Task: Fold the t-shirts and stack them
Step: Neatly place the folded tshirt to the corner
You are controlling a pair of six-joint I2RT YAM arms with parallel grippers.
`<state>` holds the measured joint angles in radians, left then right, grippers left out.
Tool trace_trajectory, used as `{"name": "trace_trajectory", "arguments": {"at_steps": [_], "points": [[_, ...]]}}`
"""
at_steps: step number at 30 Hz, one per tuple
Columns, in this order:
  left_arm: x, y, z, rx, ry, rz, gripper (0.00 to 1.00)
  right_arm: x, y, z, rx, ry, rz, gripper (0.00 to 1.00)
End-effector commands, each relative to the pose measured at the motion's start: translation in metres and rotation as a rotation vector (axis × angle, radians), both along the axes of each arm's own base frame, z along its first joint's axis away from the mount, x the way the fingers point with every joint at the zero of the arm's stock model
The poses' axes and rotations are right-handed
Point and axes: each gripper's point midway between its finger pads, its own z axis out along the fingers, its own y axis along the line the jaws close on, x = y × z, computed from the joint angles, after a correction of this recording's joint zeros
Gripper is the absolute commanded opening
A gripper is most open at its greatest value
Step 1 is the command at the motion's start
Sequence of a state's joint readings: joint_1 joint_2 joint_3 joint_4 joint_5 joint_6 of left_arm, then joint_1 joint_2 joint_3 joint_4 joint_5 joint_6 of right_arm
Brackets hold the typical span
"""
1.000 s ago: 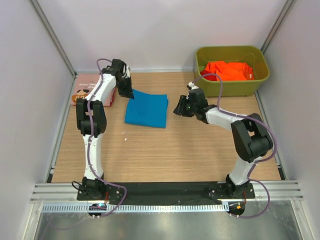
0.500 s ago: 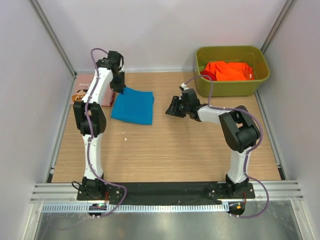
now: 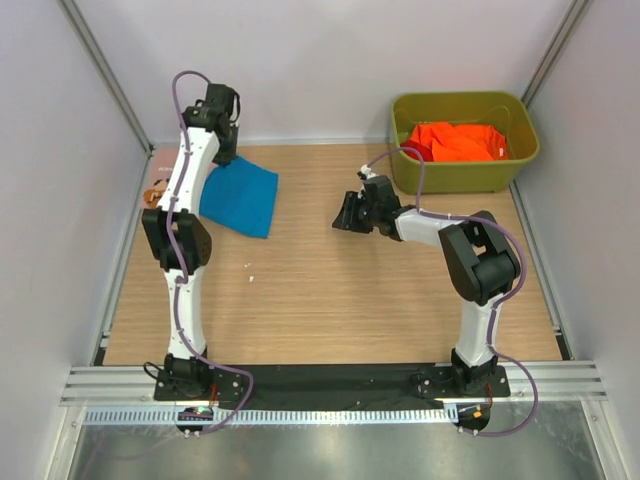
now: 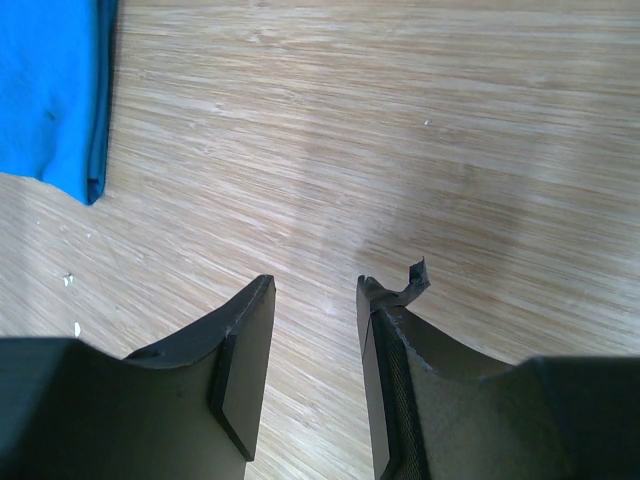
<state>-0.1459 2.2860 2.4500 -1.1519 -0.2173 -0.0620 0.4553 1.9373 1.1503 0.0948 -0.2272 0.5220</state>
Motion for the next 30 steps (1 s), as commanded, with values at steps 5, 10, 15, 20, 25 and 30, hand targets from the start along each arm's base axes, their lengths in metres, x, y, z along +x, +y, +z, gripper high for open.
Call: {"name": "trace_trajectory", "arguments": {"at_steps": [5, 10, 15, 20, 25, 30], "points": [[0.014, 0.039, 0.071, 0.151, -0.201, 0.036, 0.0, 0.016, 0.002, 0.049, 0.018, -0.122, 0.002, 0.45], [0.021, 0.056, 0.084, 0.208, -0.236, 0.031, 0.0, 0.017, -0.003, 0.054, 0.006, -0.134, -0.007, 0.45], [0.034, 0.074, 0.097, 0.222, -0.299, 0.027, 0.0, 0.02, -0.005, 0.051, -0.011, -0.132, -0.014, 0.45], [0.061, 0.1, 0.106, 0.212, -0.402, 0.058, 0.0, 0.026, -0.004, 0.035, -0.028, -0.109, -0.019, 0.45], [0.088, 0.134, 0.086, 0.187, -0.458, 0.099, 0.0, 0.03, -0.005, 0.018, -0.054, -0.082, -0.022, 0.45], [0.103, 0.167, 0.043, 0.245, -0.396, 0.12, 0.0, 0.036, -0.006, 0.006, -0.073, -0.066, -0.029, 0.45]]}}
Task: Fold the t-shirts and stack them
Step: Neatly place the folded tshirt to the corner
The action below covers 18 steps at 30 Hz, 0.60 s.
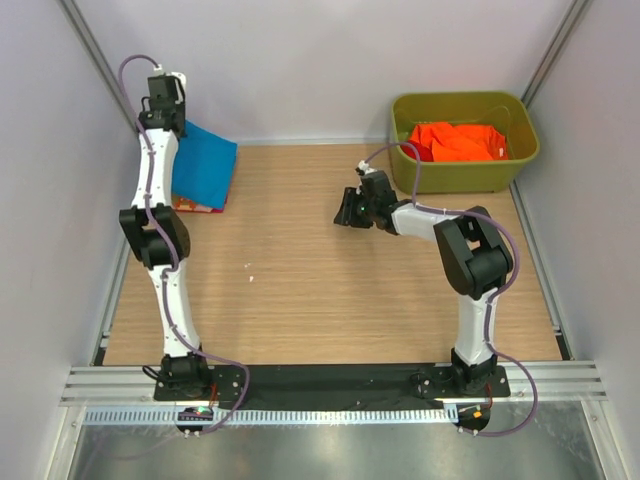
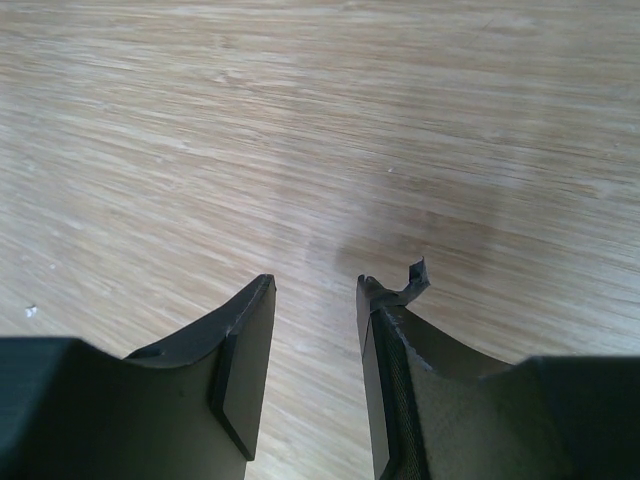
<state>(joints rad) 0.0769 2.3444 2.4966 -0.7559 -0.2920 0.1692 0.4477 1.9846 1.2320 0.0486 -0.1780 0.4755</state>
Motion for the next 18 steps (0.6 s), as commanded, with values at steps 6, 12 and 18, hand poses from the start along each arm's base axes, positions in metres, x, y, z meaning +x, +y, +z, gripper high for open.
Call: {"name": "trace_trajectory", "arguments": {"at_steps": [6, 12, 18], "points": [[0.026, 0.036, -0.045, 0.046, 0.003, 0.03, 0.0, 0.02, -0.007, -0.002, -0.052, -0.033, -0.023, 0.45], [0.021, 0.059, -0.066, 0.125, 0.055, 0.086, 0.0, 0.02, -0.01, -0.001, -0.05, -0.032, -0.025, 0.45], [0.013, 0.098, -0.087, 0.142, 0.07, 0.213, 0.0, 0.02, -0.009, -0.004, -0.048, -0.029, -0.024, 0.45]]}}
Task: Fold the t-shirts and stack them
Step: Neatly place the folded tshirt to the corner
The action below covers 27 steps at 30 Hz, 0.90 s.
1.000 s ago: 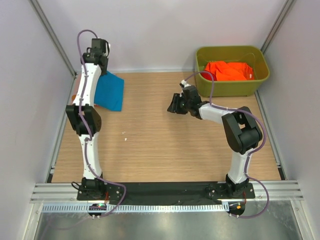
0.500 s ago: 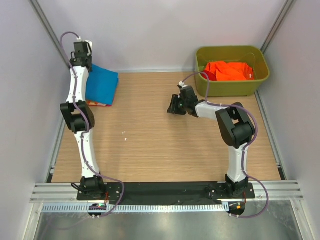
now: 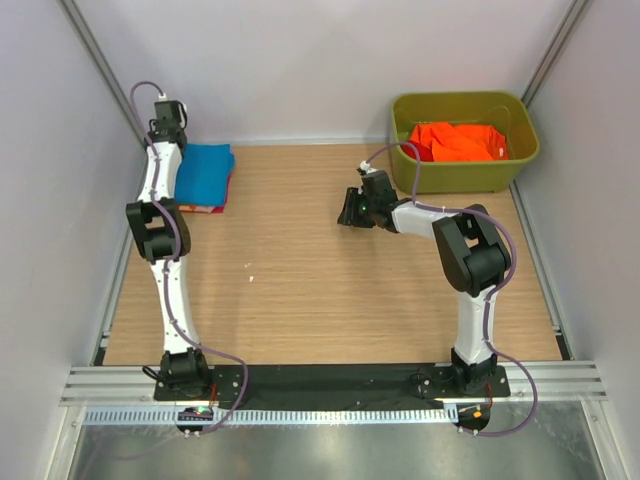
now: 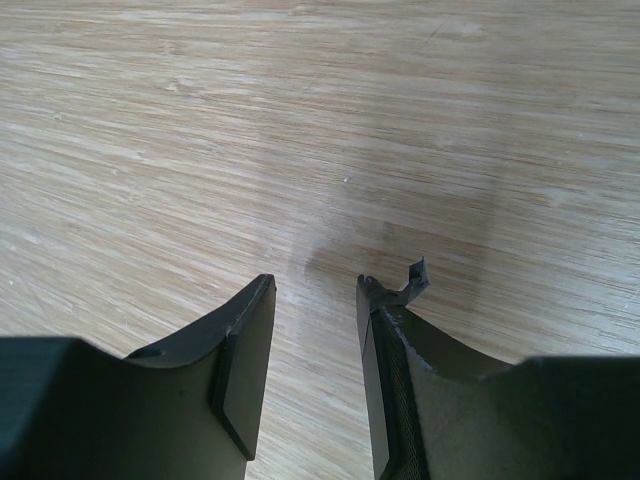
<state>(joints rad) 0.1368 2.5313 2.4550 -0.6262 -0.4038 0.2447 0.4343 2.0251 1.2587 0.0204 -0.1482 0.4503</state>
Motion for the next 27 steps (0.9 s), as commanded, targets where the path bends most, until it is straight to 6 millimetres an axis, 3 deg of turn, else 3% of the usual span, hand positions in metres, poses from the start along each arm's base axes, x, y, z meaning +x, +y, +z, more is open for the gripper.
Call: {"name": "trace_trajectory", "arguments": {"at_steps": [1, 3, 5, 6, 8, 10, 15, 16, 18, 22, 23, 24, 26, 27], "points": [[-0.001, 0.041, 0.016, 0.035, -0.082, 0.117, 0.01, 0.013, 0.002, 0.012, 0.003, -0.047, -0.002, 0.45], [-0.002, 0.047, 0.019, 0.042, -0.119, 0.166, 0.3, 0.012, 0.002, 0.012, 0.004, -0.045, 0.0, 0.45], [0.0, 0.04, 0.022, 0.026, -0.135, 0.161, 0.59, 0.012, 0.002, 0.013, 0.003, -0.046, 0.002, 0.45], [0.002, 0.031, 0.035, 0.026, -0.154, 0.145, 0.61, 0.013, 0.003, 0.014, 0.004, -0.049, 0.006, 0.45], [0.001, 0.018, 0.041, 0.038, -0.154, 0.129, 0.64, 0.012, 0.004, 0.017, 0.011, -0.051, 0.013, 0.45], [0.001, -0.01, 0.073, 0.049, -0.197, 0.09, 0.66, 0.012, 0.004, 0.019, 0.012, -0.052, 0.015, 0.45], [-0.01, -0.066, 0.074, -0.037, -0.171, 0.01, 0.67, 0.009, 0.004, 0.024, 0.014, -0.057, 0.017, 0.45], [-0.014, -0.08, 0.082, -0.092, -0.193, -0.002, 0.66, 0.009, 0.004, 0.026, 0.016, -0.059, 0.018, 0.46], [-0.025, -0.1, 0.062, -0.201, -0.138, -0.046, 0.64, 0.006, 0.004, 0.03, 0.022, -0.063, 0.02, 0.46], [-0.047, -0.134, 0.051, -0.392, -0.067, -0.098, 0.61, 0.002, 0.003, 0.035, 0.037, -0.068, 0.021, 0.46], [-0.053, -0.139, 0.057, -0.411, -0.071, -0.113, 0.61, 0.002, 0.004, 0.036, 0.039, -0.071, 0.022, 0.45], [-0.058, -0.158, 0.045, -0.411, -0.039, -0.15, 0.62, 0.002, 0.003, 0.036, 0.039, -0.071, 0.023, 0.46], [-0.064, -0.16, 0.041, -0.361, -0.023, -0.149, 0.64, 0.001, 0.003, 0.04, 0.046, -0.076, 0.021, 0.46], [-0.068, -0.165, 0.029, -0.335, 0.007, -0.162, 0.64, 0.001, 0.004, 0.042, 0.051, -0.079, 0.022, 0.46]]}}
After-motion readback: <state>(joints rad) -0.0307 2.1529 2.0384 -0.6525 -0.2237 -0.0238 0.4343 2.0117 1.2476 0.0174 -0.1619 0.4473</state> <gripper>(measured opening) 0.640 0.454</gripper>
